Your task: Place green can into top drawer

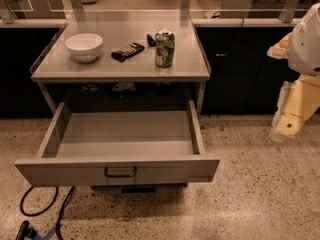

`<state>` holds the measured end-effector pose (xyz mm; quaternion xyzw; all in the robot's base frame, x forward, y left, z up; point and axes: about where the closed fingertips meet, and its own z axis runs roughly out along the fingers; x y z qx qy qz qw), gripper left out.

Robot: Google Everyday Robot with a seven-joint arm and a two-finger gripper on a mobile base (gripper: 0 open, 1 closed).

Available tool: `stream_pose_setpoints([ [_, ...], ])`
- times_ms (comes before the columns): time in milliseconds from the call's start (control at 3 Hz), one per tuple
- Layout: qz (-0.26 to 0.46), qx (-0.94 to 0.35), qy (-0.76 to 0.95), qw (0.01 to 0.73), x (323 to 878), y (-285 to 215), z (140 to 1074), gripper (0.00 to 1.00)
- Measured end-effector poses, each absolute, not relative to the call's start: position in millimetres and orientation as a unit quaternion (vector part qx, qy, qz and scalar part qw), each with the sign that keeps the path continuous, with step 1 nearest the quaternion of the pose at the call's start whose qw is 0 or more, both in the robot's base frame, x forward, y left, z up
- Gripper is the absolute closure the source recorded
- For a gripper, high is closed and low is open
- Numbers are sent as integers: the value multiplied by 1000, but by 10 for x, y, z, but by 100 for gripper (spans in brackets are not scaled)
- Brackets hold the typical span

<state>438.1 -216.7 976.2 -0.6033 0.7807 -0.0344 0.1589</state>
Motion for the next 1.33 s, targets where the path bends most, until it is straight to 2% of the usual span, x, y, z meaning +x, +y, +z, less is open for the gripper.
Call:
stream_pose_setpoints([
  [667, -8, -603, 778, 179, 4290, -2233, 9791, 0],
  [1000, 30, -609, 754, 245, 4520, -2278, 9830, 0],
  [1333, 53, -617, 722, 307, 5073, -2086, 9855, 0],
])
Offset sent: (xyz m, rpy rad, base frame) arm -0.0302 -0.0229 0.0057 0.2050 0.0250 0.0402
